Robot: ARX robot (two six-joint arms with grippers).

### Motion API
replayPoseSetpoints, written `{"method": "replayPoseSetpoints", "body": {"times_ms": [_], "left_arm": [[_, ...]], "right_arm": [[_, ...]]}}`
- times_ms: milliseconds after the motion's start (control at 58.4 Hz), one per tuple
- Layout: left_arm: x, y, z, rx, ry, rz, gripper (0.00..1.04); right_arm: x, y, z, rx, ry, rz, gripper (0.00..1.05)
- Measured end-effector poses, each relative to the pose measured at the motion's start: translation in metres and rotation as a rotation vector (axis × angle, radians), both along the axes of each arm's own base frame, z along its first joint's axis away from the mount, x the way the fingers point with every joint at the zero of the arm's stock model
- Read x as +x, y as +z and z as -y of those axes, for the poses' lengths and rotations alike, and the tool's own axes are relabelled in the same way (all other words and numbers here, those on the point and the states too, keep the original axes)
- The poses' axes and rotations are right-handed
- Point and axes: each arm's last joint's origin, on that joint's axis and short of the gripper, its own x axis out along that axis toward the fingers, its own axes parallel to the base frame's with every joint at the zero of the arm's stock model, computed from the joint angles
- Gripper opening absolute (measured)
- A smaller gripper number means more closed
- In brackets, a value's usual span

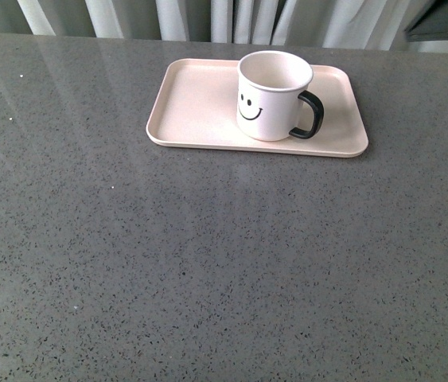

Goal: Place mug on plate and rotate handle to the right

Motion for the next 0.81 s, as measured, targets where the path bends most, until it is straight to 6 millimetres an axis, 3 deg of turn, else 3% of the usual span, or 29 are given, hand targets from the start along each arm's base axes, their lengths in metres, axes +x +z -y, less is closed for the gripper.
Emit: {"method": "replayPoseSetpoints", "body": {"times_ms": [154,240,480,805], "left_arm": [[0.000,0.000,0.000,0.000,0.000,0.000,0.96],[0.000,0.000,0.000,0.000,0.000,0.000,0.96],[0.000,0.000,0.000,0.000,0.000,0.000,0.96],[0.000,0.000,0.000,0.000,0.000,0.000,0.96]], "right_arm": [[0.058,-0.021,-0.020,0.021,-0.033,-0.118,0.96],[0.076,-0.026,-0.029,0.029,-0.040,-0.142,0.96],[0.104,-0.034,-0.050,0.045,-0.050,-0.181,0.96],[0.125,-0.052,-0.064,0.059,-0.082,-0.240,0.96]]}}
